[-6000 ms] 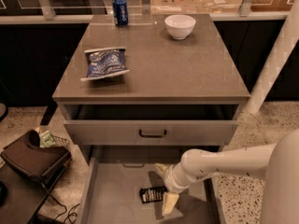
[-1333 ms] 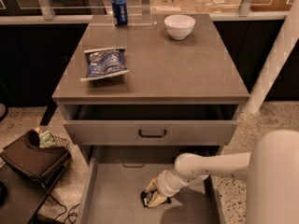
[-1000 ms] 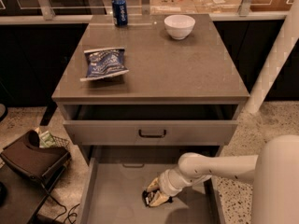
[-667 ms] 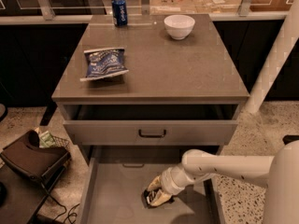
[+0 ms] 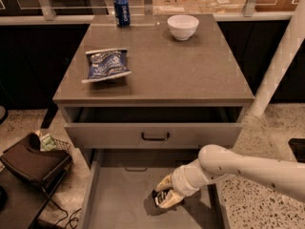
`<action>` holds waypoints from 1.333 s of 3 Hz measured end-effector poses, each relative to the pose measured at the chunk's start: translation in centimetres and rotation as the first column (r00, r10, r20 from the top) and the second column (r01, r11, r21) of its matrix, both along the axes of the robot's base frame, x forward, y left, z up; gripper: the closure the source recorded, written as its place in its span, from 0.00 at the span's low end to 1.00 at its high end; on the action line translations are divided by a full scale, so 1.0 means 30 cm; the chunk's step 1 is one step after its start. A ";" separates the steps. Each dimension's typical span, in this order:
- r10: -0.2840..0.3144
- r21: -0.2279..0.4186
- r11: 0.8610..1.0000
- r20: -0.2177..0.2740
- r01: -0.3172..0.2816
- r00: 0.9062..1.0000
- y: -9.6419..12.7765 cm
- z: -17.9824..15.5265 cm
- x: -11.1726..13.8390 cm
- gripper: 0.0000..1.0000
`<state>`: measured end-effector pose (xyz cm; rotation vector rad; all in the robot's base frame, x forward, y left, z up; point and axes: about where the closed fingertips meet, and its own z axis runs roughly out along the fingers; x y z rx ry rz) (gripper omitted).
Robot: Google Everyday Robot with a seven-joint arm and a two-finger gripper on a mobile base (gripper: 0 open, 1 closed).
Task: Pick rxbar chocolate from middle drawer and place on counter
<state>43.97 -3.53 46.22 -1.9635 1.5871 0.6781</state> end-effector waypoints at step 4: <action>-0.120 0.159 0.982 0.101 0.103 0.988 -0.368 0.617 -0.020 1.00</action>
Offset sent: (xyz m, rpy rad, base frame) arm -0.0110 -0.0977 0.1546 0.1318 -0.1102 -0.0863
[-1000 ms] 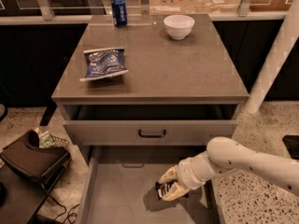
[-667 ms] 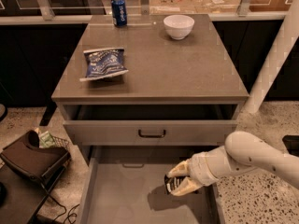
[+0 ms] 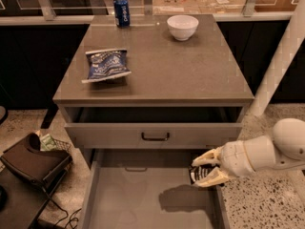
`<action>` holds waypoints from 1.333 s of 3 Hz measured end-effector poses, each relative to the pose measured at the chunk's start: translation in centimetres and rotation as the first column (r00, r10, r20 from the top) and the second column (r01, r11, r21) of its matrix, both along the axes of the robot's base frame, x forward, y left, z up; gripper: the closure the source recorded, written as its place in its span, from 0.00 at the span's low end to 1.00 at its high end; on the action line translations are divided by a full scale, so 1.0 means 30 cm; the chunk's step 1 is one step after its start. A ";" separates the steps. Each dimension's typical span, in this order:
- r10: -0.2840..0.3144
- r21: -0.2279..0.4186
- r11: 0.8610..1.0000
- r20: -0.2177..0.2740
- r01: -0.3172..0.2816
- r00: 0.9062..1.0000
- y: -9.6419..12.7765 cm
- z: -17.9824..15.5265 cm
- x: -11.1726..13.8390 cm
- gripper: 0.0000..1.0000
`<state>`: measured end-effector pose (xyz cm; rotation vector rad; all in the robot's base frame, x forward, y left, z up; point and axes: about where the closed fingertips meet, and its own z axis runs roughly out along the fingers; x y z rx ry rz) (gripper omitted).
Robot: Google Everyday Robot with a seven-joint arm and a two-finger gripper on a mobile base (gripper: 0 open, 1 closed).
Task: Pick rxbar chocolate from middle drawer and place on counter
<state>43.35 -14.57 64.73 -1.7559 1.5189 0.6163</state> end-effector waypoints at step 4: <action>-0.129 -0.102 0.986 0.018 0.130 0.991 -0.056 0.397 0.029 1.00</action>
Offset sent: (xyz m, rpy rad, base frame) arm 0.0114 -0.0257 0.1320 -0.1269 -0.0149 -0.1534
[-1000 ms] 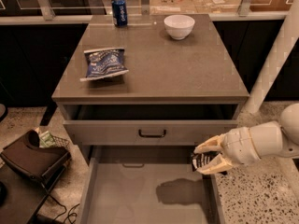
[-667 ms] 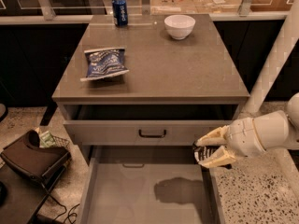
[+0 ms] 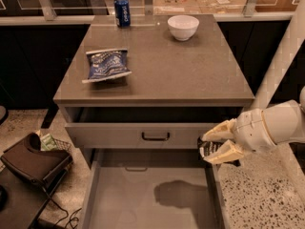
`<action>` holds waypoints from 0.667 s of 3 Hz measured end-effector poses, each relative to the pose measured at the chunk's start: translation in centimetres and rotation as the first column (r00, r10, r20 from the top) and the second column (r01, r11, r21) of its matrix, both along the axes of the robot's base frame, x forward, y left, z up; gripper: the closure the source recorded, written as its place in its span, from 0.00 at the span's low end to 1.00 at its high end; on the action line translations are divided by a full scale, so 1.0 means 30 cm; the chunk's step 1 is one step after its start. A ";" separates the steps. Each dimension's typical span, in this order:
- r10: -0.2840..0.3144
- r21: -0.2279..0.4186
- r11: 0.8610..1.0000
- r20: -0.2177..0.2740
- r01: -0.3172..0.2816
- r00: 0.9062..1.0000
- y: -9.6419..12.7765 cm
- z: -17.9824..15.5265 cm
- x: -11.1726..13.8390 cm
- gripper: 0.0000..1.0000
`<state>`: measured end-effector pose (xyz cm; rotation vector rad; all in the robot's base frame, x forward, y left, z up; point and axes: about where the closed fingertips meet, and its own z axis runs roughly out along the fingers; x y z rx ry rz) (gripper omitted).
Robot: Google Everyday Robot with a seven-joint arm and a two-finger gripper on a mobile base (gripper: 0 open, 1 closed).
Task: Pick rxbar chocolate from middle drawer and place on counter
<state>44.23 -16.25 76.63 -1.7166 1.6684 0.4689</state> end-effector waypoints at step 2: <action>-0.043 -0.023 0.999 -0.029 0.043 0.999 -0.013 0.221 0.108 1.00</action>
Offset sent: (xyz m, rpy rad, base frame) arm 0.0556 -0.0139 0.1199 -0.0377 0.0352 -0.0812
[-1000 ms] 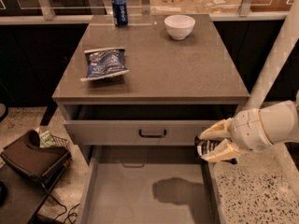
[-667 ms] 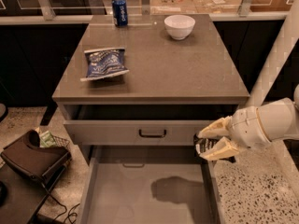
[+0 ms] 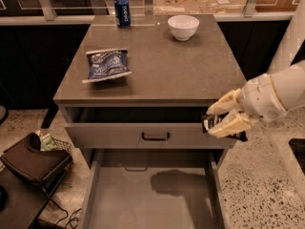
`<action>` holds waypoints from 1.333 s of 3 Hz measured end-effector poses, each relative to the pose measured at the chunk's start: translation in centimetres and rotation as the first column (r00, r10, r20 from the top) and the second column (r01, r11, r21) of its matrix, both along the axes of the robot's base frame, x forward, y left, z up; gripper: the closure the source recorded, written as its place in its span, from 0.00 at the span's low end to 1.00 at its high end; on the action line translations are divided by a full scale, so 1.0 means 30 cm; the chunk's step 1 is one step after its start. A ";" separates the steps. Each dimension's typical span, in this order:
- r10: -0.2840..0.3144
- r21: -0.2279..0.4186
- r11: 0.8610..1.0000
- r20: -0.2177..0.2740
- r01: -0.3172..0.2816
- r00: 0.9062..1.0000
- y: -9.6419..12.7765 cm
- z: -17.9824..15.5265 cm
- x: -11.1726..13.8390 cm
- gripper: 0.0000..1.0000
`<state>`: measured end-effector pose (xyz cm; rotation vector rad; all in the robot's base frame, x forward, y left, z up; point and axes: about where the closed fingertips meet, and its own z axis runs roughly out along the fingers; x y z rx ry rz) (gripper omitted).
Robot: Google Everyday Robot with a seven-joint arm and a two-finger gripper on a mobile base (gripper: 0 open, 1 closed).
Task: Pick rxbar chocolate from middle drawer and place on counter
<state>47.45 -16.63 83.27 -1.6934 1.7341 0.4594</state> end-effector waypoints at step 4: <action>-0.014 -0.028 0.999 0.039 0.016 0.999 -0.038 0.234 0.532 1.00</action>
Offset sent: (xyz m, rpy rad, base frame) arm 0.1080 -0.0228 0.1241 -0.0481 -0.0751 -0.0080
